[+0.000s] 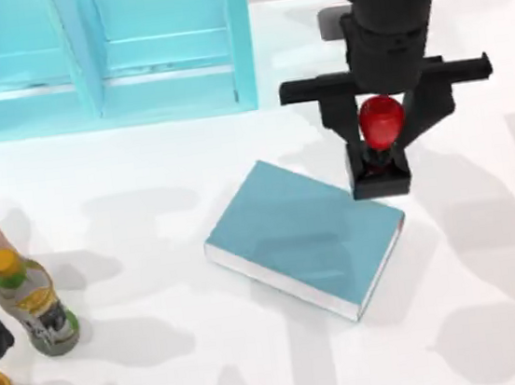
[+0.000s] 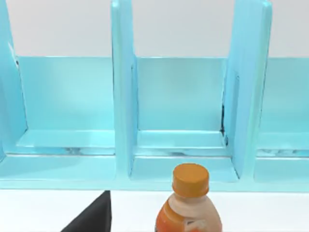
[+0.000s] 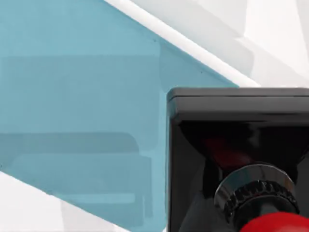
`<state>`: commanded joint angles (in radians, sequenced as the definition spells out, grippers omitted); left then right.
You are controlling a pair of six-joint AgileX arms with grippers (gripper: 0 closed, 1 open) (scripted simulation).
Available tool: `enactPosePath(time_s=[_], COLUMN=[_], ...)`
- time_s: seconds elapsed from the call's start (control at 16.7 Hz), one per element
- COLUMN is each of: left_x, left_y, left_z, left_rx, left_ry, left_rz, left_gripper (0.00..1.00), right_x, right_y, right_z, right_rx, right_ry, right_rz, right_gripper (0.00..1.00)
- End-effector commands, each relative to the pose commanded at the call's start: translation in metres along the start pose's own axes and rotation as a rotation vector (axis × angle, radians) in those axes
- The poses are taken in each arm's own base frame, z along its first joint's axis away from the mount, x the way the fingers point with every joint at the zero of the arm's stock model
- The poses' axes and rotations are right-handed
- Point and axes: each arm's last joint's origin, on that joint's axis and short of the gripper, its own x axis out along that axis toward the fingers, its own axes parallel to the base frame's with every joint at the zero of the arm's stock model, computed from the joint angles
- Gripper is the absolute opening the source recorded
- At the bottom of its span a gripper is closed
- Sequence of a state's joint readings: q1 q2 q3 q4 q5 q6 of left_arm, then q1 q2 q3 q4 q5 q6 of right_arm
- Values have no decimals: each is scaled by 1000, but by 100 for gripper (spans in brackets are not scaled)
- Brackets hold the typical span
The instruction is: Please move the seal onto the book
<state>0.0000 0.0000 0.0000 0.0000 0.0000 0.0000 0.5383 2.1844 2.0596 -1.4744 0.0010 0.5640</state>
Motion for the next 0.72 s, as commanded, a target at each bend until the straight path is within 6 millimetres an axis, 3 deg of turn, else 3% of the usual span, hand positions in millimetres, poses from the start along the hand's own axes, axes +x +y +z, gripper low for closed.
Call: enactPosePath(time_s=[0.12, 0.24, 0.72], left_x=[0, 0, 0], left_y=[0, 0, 0], left_z=[0, 0, 0], left_rx=[0, 0, 0], left_ry=[0, 0, 0], left_rz=[0, 0, 0], left_gripper=[100, 100, 100], right_x=[13, 22, 21], right_y=[40, 63, 65], right_z=[-9, -14, -14], right_rx=[-1, -1, 1], right_ry=[-11, -25, -25], right_rz=[2, 10, 12], right_gripper=[0, 0, 0])
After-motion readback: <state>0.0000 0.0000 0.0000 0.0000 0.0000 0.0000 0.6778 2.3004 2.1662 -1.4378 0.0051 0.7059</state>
